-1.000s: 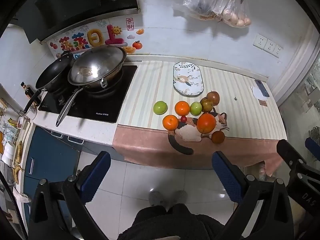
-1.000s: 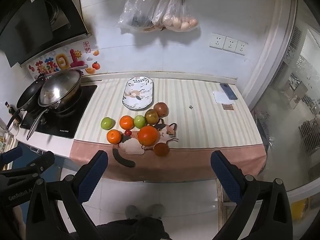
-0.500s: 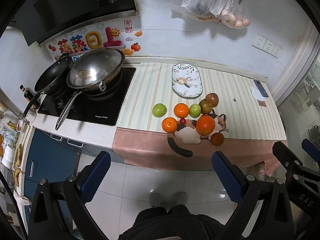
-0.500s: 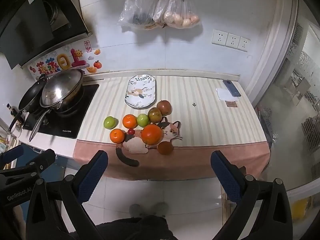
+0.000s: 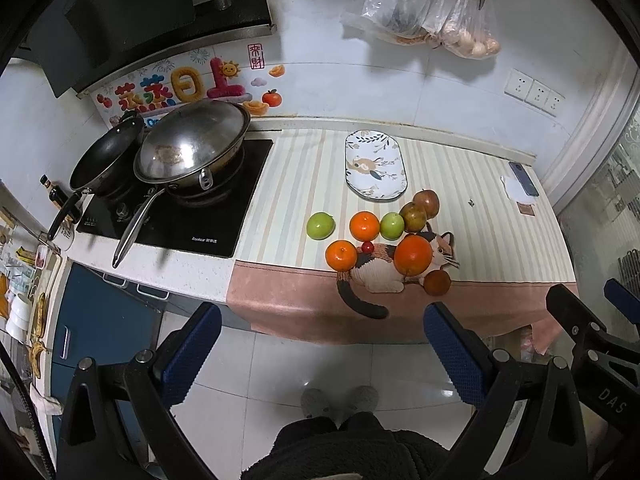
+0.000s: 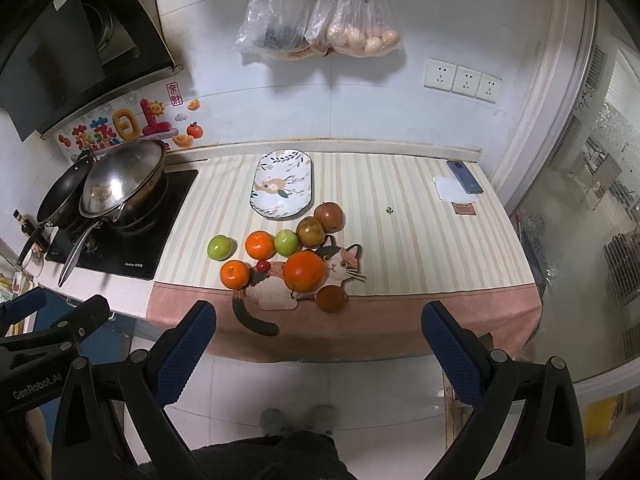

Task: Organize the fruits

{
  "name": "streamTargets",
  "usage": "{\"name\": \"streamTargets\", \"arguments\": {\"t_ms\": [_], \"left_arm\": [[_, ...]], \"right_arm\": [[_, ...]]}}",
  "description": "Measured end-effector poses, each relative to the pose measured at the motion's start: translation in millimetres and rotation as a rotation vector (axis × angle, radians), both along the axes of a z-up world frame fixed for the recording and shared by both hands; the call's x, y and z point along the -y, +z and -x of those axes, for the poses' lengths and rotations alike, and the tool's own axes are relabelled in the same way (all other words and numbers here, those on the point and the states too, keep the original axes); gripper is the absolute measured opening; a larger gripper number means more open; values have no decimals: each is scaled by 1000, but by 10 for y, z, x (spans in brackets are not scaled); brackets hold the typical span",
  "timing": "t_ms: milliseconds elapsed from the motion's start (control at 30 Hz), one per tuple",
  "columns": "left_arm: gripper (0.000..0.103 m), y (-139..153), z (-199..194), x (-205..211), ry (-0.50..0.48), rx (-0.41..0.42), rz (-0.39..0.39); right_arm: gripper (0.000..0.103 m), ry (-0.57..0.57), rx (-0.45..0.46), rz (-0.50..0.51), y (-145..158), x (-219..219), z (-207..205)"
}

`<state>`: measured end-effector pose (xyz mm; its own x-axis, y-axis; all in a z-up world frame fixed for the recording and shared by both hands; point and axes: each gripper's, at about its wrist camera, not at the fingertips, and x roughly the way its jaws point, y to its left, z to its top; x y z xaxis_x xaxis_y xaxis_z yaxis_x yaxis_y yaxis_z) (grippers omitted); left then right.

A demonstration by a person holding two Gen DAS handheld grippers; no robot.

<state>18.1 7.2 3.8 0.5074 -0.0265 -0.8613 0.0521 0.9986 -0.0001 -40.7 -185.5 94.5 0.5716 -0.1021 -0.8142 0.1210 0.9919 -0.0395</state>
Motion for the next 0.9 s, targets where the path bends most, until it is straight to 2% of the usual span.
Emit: {"name": "streamTargets", "arguments": {"t_ms": [900], "left_arm": [[103, 29, 47, -8, 5, 19, -7]], "right_arm": [[103, -2, 5, -5, 56, -33, -71]]}}
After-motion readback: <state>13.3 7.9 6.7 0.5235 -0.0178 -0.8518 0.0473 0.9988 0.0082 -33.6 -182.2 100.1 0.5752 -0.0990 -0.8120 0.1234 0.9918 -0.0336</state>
